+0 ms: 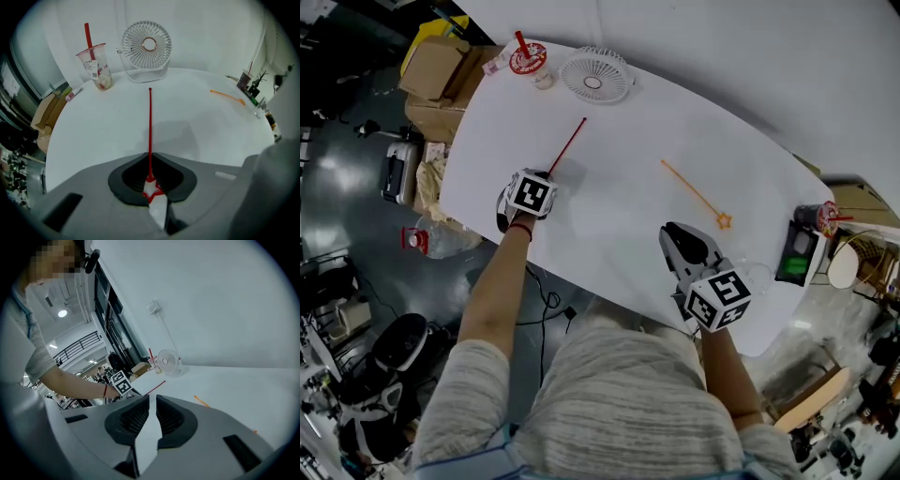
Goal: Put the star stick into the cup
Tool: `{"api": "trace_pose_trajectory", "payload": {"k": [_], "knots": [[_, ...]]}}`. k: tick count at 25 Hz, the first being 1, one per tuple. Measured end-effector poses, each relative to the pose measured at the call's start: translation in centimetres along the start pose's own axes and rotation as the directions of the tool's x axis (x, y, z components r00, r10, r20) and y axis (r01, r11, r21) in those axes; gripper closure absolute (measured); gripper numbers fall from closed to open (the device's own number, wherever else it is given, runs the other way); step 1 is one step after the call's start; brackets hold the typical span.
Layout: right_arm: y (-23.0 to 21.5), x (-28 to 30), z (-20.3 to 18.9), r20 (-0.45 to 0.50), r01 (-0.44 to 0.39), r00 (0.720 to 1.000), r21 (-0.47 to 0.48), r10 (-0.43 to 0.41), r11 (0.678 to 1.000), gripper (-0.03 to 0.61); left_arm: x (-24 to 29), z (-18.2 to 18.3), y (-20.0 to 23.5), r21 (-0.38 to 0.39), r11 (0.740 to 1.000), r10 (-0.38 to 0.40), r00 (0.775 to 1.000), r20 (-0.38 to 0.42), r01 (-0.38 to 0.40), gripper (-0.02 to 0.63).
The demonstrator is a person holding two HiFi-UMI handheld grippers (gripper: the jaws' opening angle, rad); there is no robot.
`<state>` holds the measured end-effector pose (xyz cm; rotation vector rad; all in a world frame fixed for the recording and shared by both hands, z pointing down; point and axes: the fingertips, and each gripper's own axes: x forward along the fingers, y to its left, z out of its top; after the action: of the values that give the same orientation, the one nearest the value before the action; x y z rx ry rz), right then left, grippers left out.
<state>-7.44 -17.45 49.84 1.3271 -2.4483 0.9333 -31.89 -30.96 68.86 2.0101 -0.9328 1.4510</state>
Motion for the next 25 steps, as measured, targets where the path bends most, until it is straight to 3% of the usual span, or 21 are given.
{"api": "trace_pose_trajectory", "payload": {"k": [10,18,25], "knots": [[-0.7,-0.8,-0.2,0.000,0.018,1.000,0.001,-0.018,1.000,0.566,0.2,-0.3,-0.4,0.058,0.998,0.016,1.000,0.018,-0.017,0.588],[-0.9,-1.6,-0.3,0.007,0.023,1.000,-0.001,-0.023,1.000,0.566,-1.2,0.8,-0.7,0.158,0.984,0.069,0.996,0.060,-0.078,0.588],[-0.6,-2.1,-0.2,0.016,0.018,1.000,-0.002,-0.018,1.000,0.566,-2.8,1.8,-2.1,0.217,0.973,0.059,0.995,0.081,-0.075,0.588]]}}
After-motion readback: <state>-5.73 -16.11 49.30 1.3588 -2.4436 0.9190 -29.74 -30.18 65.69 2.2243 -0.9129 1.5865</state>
